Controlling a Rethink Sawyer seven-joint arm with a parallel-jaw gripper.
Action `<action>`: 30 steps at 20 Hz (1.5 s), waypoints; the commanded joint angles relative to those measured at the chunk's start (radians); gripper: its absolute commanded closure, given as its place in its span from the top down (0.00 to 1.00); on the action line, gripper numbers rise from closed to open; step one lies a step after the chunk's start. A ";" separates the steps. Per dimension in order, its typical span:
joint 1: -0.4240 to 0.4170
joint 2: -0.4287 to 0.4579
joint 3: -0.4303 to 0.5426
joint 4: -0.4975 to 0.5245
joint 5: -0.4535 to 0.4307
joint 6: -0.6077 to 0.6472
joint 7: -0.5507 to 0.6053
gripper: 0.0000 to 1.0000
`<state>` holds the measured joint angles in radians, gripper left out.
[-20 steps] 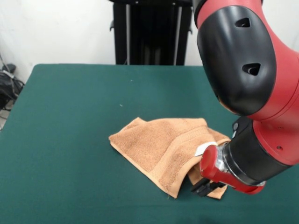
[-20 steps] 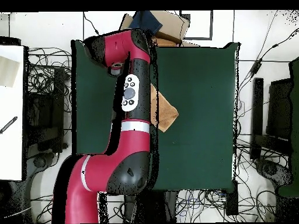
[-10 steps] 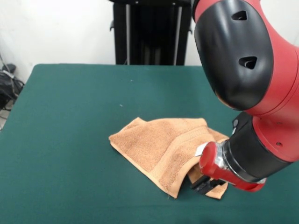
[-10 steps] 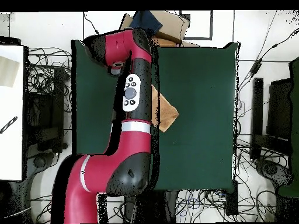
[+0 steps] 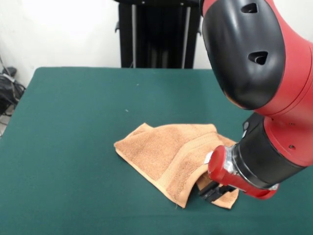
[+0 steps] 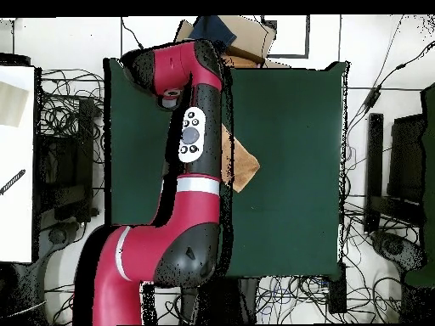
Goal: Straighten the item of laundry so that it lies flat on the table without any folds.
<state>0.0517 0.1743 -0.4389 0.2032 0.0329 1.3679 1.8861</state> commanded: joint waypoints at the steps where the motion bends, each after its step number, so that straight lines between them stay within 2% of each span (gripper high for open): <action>1: 0.011 0.003 0.086 0.181 -0.010 0.001 -0.131 0.00; 10: 0.007 0.002 0.097 0.182 -0.002 0.005 -0.123 0.00; 11: 0.007 0.000 0.098 0.185 -0.003 0.002 -0.122 1.00; 26: 0.007 0.003 0.089 0.173 -0.009 0.024 -0.136 1.00; 30: -0.001 0.030 0.085 0.141 -0.002 0.063 -0.143 1.00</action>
<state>0.0517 0.1731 -0.4328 0.2288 0.0307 1.3679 1.8861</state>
